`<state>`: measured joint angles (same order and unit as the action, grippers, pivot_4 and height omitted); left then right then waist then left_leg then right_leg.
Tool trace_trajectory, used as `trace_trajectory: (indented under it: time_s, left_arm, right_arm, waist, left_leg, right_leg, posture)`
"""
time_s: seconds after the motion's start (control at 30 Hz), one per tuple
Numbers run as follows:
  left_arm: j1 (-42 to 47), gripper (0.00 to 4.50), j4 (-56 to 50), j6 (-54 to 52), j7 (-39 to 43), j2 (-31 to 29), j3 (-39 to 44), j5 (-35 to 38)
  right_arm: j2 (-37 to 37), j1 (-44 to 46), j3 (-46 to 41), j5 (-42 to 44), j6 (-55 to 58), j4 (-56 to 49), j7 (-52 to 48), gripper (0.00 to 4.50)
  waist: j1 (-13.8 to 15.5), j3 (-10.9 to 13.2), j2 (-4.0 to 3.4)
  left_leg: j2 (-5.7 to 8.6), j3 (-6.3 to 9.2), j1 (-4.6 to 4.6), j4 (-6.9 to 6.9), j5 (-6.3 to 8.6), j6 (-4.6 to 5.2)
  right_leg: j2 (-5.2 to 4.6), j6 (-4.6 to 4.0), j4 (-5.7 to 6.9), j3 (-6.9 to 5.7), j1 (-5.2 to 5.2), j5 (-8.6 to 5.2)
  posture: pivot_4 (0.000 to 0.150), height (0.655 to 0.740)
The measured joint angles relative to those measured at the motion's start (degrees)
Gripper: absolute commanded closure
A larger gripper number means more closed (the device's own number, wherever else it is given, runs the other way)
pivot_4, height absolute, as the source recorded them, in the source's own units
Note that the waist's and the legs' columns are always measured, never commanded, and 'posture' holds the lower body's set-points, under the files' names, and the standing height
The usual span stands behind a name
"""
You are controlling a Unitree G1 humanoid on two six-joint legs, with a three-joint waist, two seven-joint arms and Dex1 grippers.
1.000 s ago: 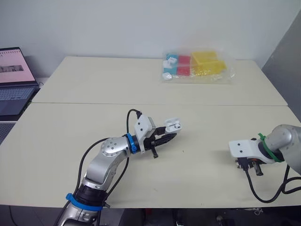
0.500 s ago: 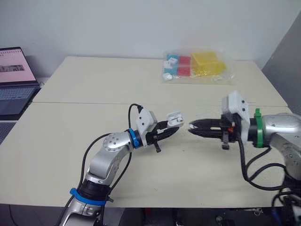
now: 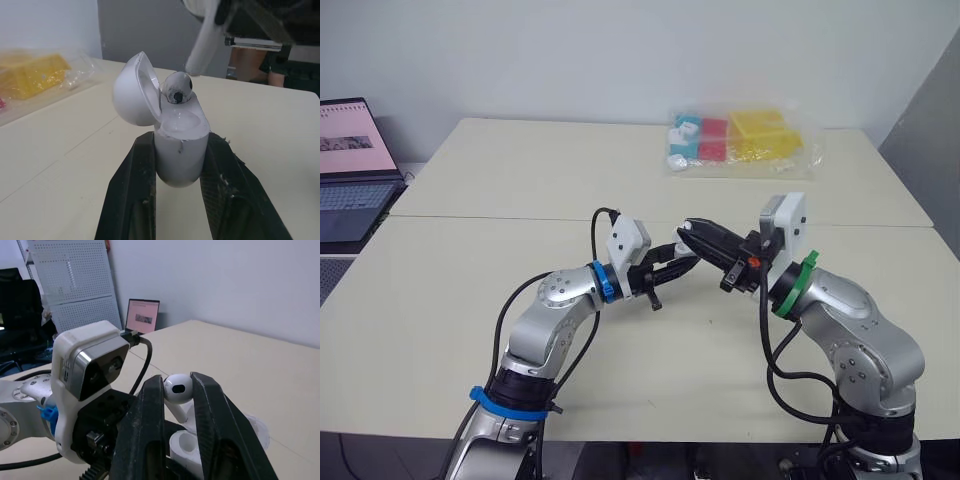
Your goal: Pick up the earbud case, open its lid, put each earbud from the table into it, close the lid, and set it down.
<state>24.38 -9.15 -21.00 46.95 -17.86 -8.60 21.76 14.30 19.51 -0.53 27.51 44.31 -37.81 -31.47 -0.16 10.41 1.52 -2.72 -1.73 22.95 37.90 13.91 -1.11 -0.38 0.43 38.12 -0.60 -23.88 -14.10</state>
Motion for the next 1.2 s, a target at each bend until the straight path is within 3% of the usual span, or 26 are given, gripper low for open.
trace_trajectory:
  time_s: [0.47, 1.0, 1.2]
  left_arm:
    - [0.1, 3.69, 0.1, 0.0, 1.0, -0.5, 0.0, 0.1]
    - [-0.1, 3.69, 0.6, -0.8, 1.1, -0.4, -0.3, -0.2]
    - [-0.1, 3.69, 0.6, -0.9, 0.3, -0.5, -0.3, -0.2]
  right_arm:
    - [1.4, -2.3, 4.5, -1.8, -6.3, 4.3, 1.9, 4.10]
    - [2.9, -3.1, 6.0, -1.2, -6.3, 4.2, 4.4, 4.10]
    - [3.2, -2.9, 6.2, 0.4, -5.0, 3.8, 4.5, 2.08]
  waist:
    - [0.0, 0.0, 0.00]
    - [0.0, 0.0, 0.00]
    - [0.0, 0.0, 0.00]
  left_leg:
    - [0.00, 0.00, 0.01, -0.02, 0.00, 0.00]
    - [0.00, 0.00, 0.03, -0.04, 0.00, 0.00]
    - [0.00, 0.02, 0.07, -0.05, 0.00, 0.00]
  right_leg:
    - [0.00, 0.00, -0.03, 0.01, -0.02, 0.00]
    - [0.00, 0.00, -0.04, 0.03, -0.06, 0.00]
    - [-0.01, 0.00, -0.05, 0.05, -0.10, -0.01]
  posture:
    - [0.150, 0.7354]
    - [0.150, 0.7354]
    - [0.150, 0.7354]
